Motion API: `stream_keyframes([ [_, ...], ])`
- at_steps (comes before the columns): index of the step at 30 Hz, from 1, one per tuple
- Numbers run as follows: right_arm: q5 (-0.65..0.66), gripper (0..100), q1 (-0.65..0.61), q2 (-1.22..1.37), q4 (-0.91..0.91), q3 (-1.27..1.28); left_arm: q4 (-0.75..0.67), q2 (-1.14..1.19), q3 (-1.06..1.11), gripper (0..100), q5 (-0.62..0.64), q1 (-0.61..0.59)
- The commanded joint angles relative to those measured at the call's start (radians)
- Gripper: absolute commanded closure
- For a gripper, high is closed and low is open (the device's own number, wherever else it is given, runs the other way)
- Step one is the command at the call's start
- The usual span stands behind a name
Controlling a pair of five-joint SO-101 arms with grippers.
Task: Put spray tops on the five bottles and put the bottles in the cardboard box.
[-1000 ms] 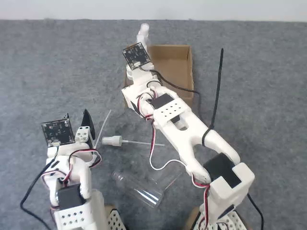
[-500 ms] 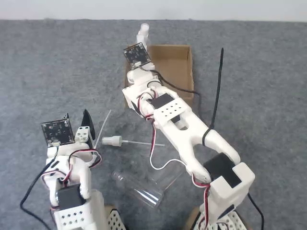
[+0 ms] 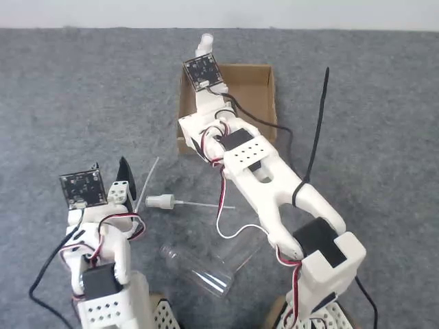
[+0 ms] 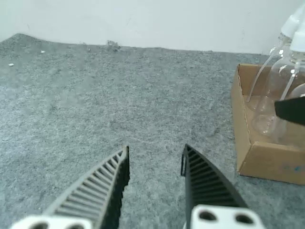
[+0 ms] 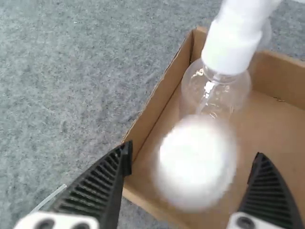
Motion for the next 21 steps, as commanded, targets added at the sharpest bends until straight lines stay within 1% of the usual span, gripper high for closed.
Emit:
stream_keyframes([
  [1,-0.009,66.9,0.012,-0.022,0.008,-0.066,-0.037,-0.017,-0.01,83,0.011,-0.006],
  [7,-0.009,66.9,0.013,-0.031,0.013,-0.061,-0.037,-0.017,-0.01,83,0.011,-0.006],
  [13,0.037,66.9,0.008,-0.084,0.105,-0.069,-0.037,-0.017,-0.01,83,0.011,-0.006],
  [21,0.04,66.9,0.015,-0.183,0.252,-0.069,-0.037,-0.017,-0.01,83,0.011,-0.006],
])
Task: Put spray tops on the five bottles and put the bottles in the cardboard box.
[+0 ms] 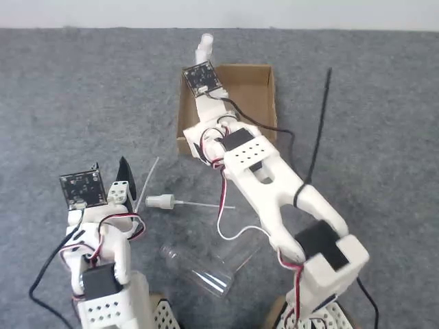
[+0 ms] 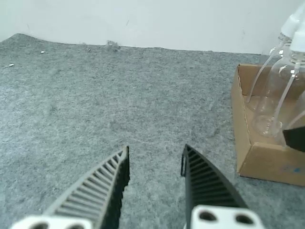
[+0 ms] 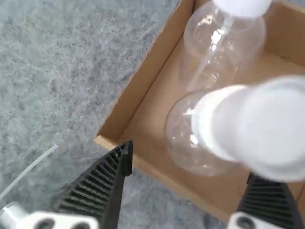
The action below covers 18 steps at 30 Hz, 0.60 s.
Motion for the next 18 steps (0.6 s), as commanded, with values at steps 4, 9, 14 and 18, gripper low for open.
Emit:
stream_keyframes([
  [4,0.017,66.9,0.015,-0.191,0.136,-0.068,-0.037,-0.017,-0.01,83,0.011,-0.006],
  [9,0.017,66.9,0.016,-0.268,0.237,-0.068,-0.037,-0.017,-0.01,83,0.011,-0.006],
  [14,0.018,66.9,0.016,-0.329,0.318,-0.071,-0.037,-0.017,-0.01,83,0.011,-0.006],
  [18,0.018,66.9,0.013,-0.375,0.4,-0.071,-0.037,-0.017,-0.01,83,0.011,-0.006],
])
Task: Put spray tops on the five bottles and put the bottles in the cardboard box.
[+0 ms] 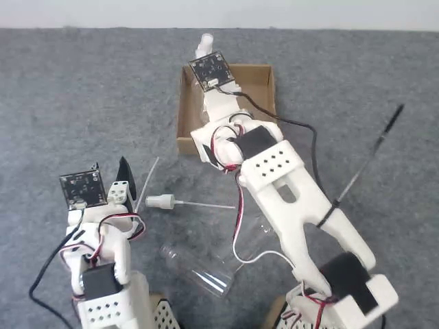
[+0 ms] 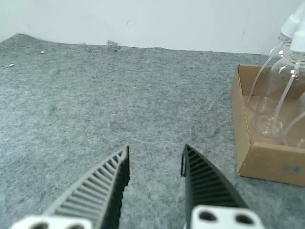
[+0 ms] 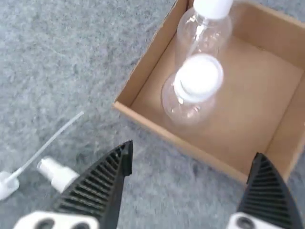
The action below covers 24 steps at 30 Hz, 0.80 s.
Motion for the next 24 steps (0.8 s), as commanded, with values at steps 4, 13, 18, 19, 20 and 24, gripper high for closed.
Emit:
stream_keyframes([
  [4,0.012,66.8,0.01,-0.157,0.148,-0.068,-0.037,-0.017,-0.01,83,0.011,-0.006],
  [13,0.009,66.7,0.008,-0.28,0.426,-0.066,-0.037,-0.017,-0.008,83,0.011,-0.008],
  [18,0.008,66.6,0.008,-0.312,0.585,-0.064,-0.037,-0.017,-0.008,83,0.011,-0.008],
  [19,0.008,66.6,0.008,-0.312,0.616,-0.064,-0.037,-0.017,-0.007,83,0.011,-0.008],
  [20,0.002,66.6,0.012,-0.312,0.647,-0.064,-0.037,-0.017,-0.007,83,0.011,-0.008],
  [24,-0.163,66.6,0.012,-0.309,0.72,-0.064,-0.037,-0.017,-0.007,83,0.011,-0.008],
])
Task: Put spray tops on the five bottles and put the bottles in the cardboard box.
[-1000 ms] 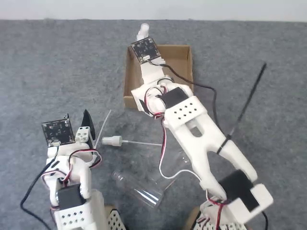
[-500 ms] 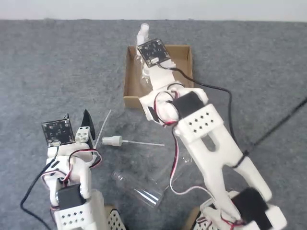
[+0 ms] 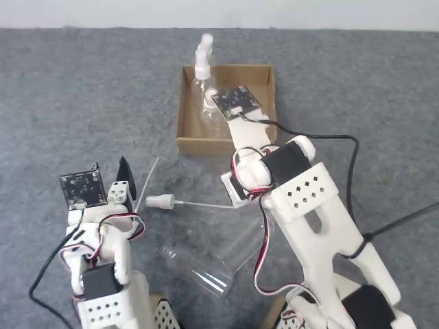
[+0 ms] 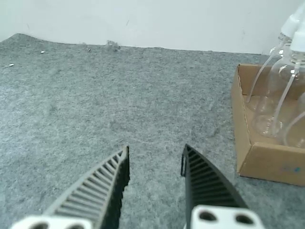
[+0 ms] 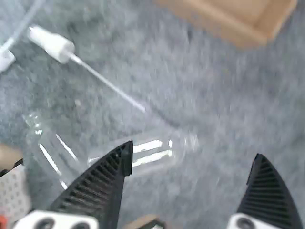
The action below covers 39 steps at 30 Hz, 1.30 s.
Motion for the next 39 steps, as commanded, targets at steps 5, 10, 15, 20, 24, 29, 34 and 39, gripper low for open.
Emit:
stream_keyframes([
  [5,-0.275,66.6,0.008,-0.042,0.104,-0.063,-0.037,-0.017,-0.007,83,0.011,-0.008],
  [10,-0.354,66.6,0.007,-0.041,0.074,0.046,-0.037,-0.017,-0.007,83,0.009,-0.008],
  [15,-0.443,66.8,-0.033,-0.042,-0.073,0.241,-0.037,-0.017,-0.005,83,0.009,-0.008],
  [20,-0.52,66.8,-0.119,-0.042,-0.199,0.4,-0.037,-0.017,-0.005,83,0.009,-0.008],
  [24,-0.539,66.8,-0.147,-0.041,-0.271,0.466,-0.037,-0.017,-0.005,83,0.009,-0.008],
  [29,-0.535,66.9,-0.148,-0.041,-0.383,0.566,-0.037,-0.017,-0.005,83,0.009,-0.008],
  [34,-0.535,67.0,-0.148,-0.041,-0.489,0.663,-0.037,-0.017,-0.005,83,0.009,-0.008],
  [39,-0.534,67.0,-0.148,-0.041,-0.51,0.703,-0.038,-0.017,-0.005,83,0.009,-0.008],
])
